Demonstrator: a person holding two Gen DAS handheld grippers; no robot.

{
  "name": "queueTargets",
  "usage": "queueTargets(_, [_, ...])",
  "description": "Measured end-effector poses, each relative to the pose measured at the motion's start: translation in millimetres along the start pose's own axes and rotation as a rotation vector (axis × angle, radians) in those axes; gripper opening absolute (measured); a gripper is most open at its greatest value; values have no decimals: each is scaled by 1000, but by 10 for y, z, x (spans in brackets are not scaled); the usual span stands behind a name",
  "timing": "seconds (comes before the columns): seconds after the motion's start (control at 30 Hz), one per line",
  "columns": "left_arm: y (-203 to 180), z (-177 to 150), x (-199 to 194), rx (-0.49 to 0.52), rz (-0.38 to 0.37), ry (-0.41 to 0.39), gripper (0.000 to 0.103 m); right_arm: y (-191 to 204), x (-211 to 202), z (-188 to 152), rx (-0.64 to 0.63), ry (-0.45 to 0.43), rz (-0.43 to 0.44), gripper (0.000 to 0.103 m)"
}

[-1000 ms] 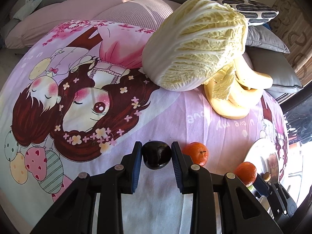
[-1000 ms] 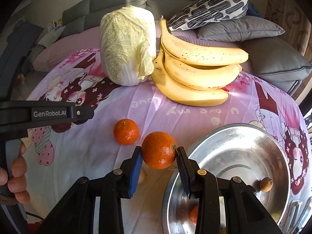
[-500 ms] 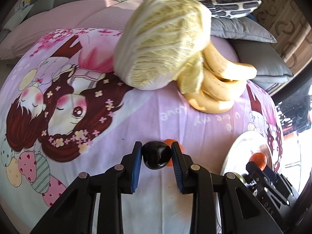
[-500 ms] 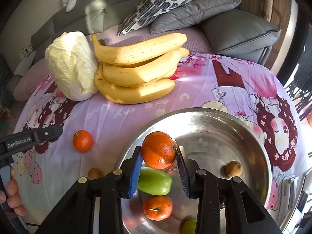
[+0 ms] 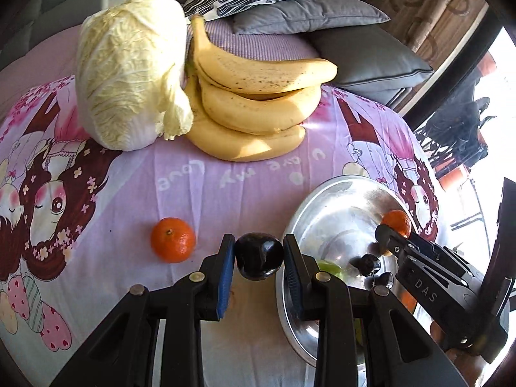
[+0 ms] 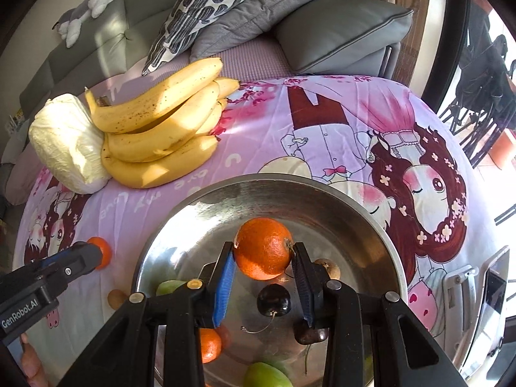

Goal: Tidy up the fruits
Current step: 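Carry the black fruit over the steel bowl with the left tool while the right tool carries the tangerine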

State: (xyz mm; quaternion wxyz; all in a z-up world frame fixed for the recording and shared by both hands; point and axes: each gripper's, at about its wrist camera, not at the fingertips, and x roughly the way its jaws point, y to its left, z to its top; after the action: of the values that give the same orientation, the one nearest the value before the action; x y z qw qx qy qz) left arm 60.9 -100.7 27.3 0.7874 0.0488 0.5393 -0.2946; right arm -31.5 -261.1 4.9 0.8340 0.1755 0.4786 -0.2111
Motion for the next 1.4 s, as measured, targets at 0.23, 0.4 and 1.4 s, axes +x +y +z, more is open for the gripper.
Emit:
queueTargets(0.23, [-271, 49, 59, 82, -3, -24, 31, -134, 8, 6, 33, 4, -4, 38])
queueTargets(0.4, [-429, 55, 190, 129, -7, -8, 31, -159, 51, 3, 38, 14, 0, 38])
queueTargets(1.4, [-663, 49, 658, 172, -55, 74, 31, -237, 198, -1, 61, 45, 30, 38])
